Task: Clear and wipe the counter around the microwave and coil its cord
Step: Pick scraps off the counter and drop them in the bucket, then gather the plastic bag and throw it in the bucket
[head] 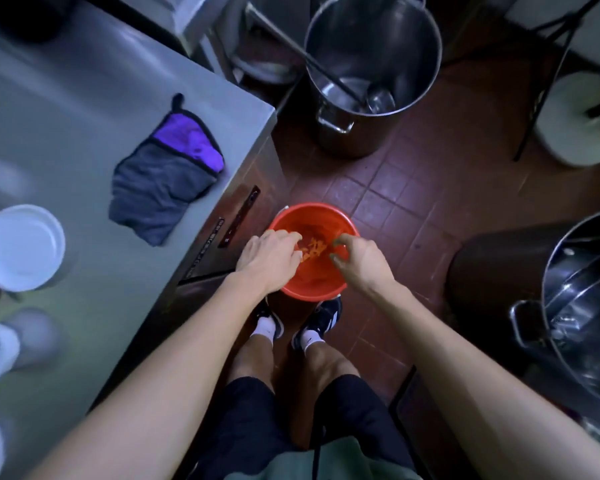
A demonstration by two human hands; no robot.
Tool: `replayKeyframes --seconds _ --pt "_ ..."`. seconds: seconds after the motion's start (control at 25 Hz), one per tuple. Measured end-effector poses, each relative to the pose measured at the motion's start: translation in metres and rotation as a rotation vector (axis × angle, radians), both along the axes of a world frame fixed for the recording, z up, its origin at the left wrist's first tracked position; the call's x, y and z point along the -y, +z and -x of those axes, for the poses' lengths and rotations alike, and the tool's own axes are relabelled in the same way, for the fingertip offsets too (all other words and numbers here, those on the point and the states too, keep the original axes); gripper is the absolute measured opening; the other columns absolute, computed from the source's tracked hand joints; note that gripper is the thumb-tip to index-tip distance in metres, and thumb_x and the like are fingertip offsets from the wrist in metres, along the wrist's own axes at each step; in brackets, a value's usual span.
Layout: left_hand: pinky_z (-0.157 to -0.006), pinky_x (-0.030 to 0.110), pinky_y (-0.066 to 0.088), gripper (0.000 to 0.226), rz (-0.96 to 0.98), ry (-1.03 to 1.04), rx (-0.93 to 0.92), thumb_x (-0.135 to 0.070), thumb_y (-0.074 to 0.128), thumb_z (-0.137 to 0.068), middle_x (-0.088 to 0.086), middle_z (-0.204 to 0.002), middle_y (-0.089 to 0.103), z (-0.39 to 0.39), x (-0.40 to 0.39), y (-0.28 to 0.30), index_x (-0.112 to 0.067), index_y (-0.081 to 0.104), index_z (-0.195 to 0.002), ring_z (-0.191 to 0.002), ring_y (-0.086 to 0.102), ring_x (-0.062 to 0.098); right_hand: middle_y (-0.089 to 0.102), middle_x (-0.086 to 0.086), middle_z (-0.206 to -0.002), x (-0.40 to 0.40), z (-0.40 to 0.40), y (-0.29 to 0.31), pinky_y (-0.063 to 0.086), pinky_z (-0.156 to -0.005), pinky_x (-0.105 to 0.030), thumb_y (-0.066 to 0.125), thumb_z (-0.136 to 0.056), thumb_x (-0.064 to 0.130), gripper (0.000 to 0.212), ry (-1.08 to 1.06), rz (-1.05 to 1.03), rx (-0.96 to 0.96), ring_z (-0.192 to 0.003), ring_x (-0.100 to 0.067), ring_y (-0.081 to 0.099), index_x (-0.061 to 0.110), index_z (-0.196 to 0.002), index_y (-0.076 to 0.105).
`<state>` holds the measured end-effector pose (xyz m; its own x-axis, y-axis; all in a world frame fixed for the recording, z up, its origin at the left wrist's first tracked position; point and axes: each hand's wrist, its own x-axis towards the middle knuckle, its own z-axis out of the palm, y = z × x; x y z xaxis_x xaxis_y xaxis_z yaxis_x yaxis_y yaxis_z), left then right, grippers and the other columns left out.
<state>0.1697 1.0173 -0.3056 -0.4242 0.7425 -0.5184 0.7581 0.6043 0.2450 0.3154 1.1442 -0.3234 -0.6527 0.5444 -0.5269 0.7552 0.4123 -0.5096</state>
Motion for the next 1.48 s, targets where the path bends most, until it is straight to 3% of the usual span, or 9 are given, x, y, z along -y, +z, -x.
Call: replayKeyframes --seconds 0.2,0.32,0.56,0.8,1.0,1.16,1.28,1.48 --pt "-0.102 0.043 0.04 0.042 -0.085 0.081 -0.077 -0.042 0.046 -0.098 0.0 -0.133 0.058 0.004 0.029 0.067 -0.028 0.049 -0.138 -0.123 0.051 0.025 0.067 -0.006 -0.126 0.02 0.01 0.063 0.05 -0.093 -0.036 0.066 -0.089 0.022 0.038 0.15 -0.074 -0.102 -0.112 -0.027 0.064 0.016 -0.127 0.063" --pt "-0.101 0.043 0.042 0.041 -0.152 0.179 -0.11 -0.042 0.048 -0.098 0.001 -0.132 0.059 0.014 0.055 0.101 -0.027 0.052 -0.135 -0.123 0.051 0.026 0.07 -0.005 -0.119 0.035 0.027 0.101 0.051 -0.087 -0.035 0.071 -0.084 0.02 0.035 0.253 -0.183 -0.226 -0.108 -0.028 0.065 0.015 -0.118 0.068" --pt "-0.094 0.038 0.044 0.037 -0.277 0.401 -0.149 -0.04 0.052 -0.097 0.0 -0.13 0.06 0.028 0.126 0.148 -0.027 0.056 -0.131 -0.119 0.054 0.026 0.068 -0.001 -0.12 0.081 0.06 0.158 0.053 -0.087 -0.045 0.065 -0.083 0.021 0.033 0.379 -0.261 -0.319 -0.109 -0.03 0.062 0.018 -0.115 0.066" --pt "-0.095 0.037 0.045 0.038 -0.341 0.477 -0.22 -0.04 0.05 -0.097 -0.001 -0.13 0.061 0.009 0.222 0.18 -0.027 0.056 -0.133 -0.12 0.055 0.025 0.067 -0.003 -0.124 0.168 0.053 0.202 0.05 -0.092 -0.046 0.062 -0.082 0.013 0.041 0.486 -0.292 -0.4 -0.114 -0.03 0.06 0.015 -0.123 0.065" --pt "-0.101 0.038 0.044 0.038 -0.441 0.599 -0.252 -0.037 0.05 -0.098 -0.001 -0.134 0.059 -0.014 0.321 0.205 -0.023 0.057 -0.133 -0.125 0.05 0.022 0.062 0.001 -0.134 0.247 0.051 0.238 0.044 -0.101 -0.042 0.063 -0.089 0.019 0.04 0.581 -0.35 -0.45 -0.126 -0.023 0.053 0.018 -0.129 0.063" --pt "-0.09 0.039 0.05 0.036 -0.508 0.701 -0.31 -0.038 0.052 -0.097 0.0 -0.128 0.063 -0.029 0.404 0.229 -0.024 0.059 -0.129 -0.119 0.055 0.024 0.061 0.0 -0.136 0.321 0.064 0.26 0.042 -0.104 -0.036 0.065 -0.092 0.024 0.04 0.692 -0.267 -0.538 -0.124 -0.023 0.055 0.016 -0.131 0.061" --pt "-0.08 0.039 0.051 0.032 -0.486 0.758 -0.391 -0.035 0.053 -0.095 0.0 -0.118 0.066 -0.042 0.471 0.24 -0.024 0.061 -0.124 -0.109 0.059 0.027 0.062 0.0 -0.135 0.388 0.076 0.272 0.044 -0.103 -0.037 0.065 -0.092 0.026 0.039 0.811 -0.261 -0.601 -0.123 -0.024 0.056 0.017 -0.131 0.061" --pt "-0.084 0.038 0.052 0.034 -0.402 0.952 -0.432 -0.037 0.053 -0.095 -0.002 -0.125 0.064 -0.06 0.569 0.232 -0.027 0.06 -0.127 -0.113 0.06 0.024 0.059 -0.002 -0.139 0.474 0.1 0.277 0.042 -0.105 -0.043 0.061 -0.095 0.027 0.039 1.004 -0.279 -0.6 -0.127 -0.028 0.052 0.017 -0.132 0.059"
